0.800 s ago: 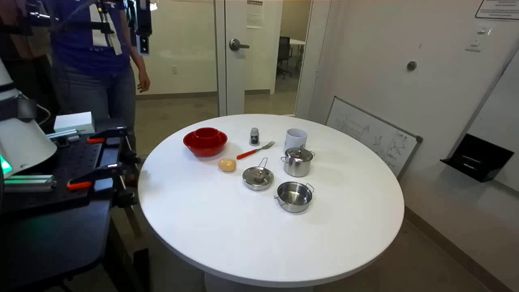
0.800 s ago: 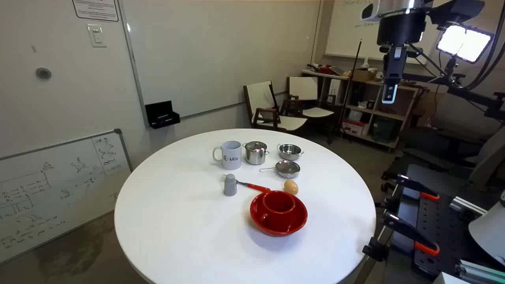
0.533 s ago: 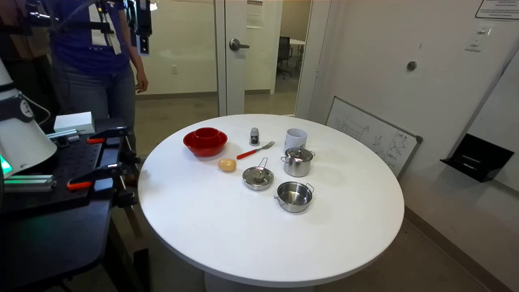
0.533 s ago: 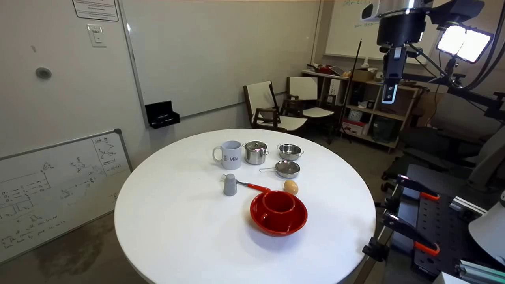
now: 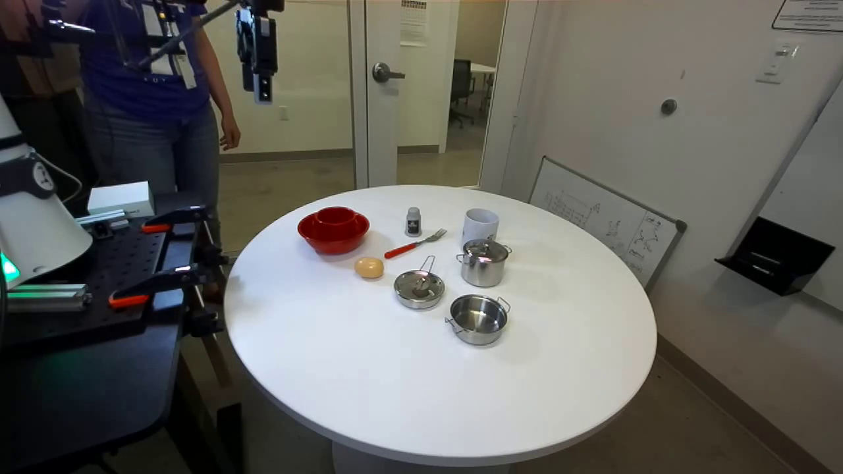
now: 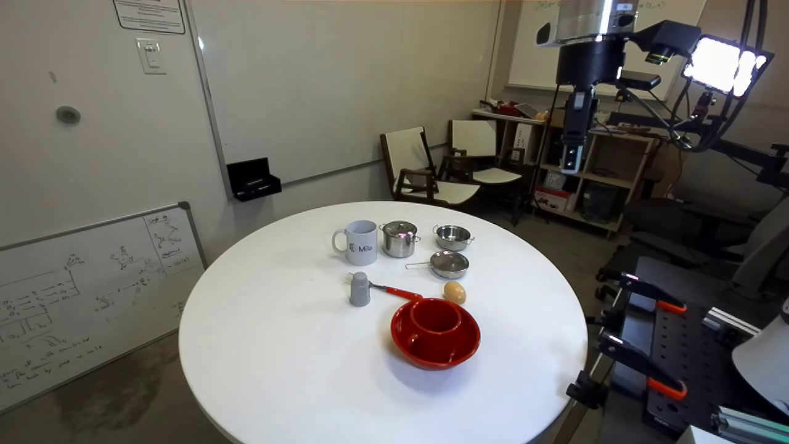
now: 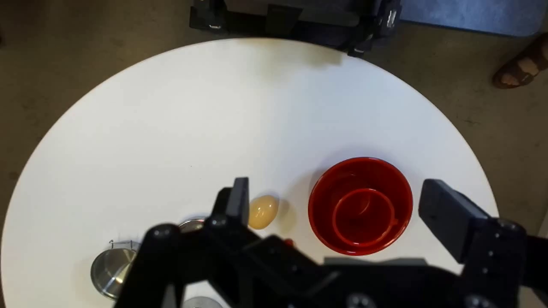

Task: Pick the bottle on the table and put it in the pot

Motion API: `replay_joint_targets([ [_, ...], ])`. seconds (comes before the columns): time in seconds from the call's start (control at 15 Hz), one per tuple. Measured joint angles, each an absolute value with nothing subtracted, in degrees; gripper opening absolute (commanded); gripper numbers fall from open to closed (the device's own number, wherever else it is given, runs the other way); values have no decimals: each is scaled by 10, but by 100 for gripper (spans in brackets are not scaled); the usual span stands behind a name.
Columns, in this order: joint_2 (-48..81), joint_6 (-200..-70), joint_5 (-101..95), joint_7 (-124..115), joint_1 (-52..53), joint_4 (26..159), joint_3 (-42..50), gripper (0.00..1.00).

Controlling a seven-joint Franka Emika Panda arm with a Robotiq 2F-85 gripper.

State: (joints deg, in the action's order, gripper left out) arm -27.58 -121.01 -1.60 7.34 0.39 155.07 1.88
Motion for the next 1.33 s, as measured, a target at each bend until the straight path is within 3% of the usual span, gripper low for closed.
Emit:
replay_joint_targets([
  [0.8, 11, -1364, -33, 112, 49, 1404, -39, 100],
  [1.33, 185, -1370, -98, 141, 55, 1269, -52, 100],
])
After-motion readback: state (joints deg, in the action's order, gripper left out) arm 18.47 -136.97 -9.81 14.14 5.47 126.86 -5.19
